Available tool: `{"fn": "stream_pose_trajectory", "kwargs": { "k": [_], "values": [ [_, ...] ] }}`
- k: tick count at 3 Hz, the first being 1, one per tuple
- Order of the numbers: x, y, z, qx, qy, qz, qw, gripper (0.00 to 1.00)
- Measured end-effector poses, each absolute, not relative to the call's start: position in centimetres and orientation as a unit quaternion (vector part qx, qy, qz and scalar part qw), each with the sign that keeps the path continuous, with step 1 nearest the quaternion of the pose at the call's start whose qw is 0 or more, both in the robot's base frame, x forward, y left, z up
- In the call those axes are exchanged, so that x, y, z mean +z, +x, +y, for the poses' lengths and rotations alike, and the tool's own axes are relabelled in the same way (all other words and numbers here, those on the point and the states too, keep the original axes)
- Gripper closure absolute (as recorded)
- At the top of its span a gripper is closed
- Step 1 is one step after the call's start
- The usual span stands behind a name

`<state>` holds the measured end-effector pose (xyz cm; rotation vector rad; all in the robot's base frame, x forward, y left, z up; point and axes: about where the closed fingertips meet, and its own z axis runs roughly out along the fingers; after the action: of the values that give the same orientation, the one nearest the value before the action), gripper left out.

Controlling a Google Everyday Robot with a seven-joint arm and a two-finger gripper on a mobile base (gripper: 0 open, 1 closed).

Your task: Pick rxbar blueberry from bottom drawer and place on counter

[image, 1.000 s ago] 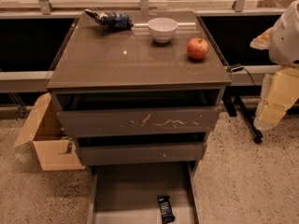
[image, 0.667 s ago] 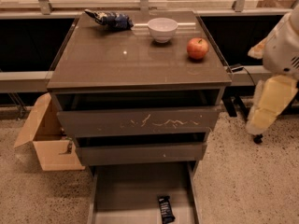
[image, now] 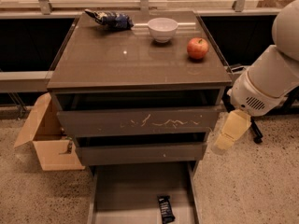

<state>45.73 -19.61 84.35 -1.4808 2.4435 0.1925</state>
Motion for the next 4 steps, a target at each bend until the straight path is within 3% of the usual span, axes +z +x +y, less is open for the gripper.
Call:
{"fn": "stream_pose_trajectory", "kwargs": {
  "k": [1,4],
  "values": [
    [84.4,45.7,-19.6,0.067,-0.512,0.845,0.139,0.00],
    [72.3,46.1,-13.1,0.194,-0.418,0.881,0.104,0.00]
  ]
}}
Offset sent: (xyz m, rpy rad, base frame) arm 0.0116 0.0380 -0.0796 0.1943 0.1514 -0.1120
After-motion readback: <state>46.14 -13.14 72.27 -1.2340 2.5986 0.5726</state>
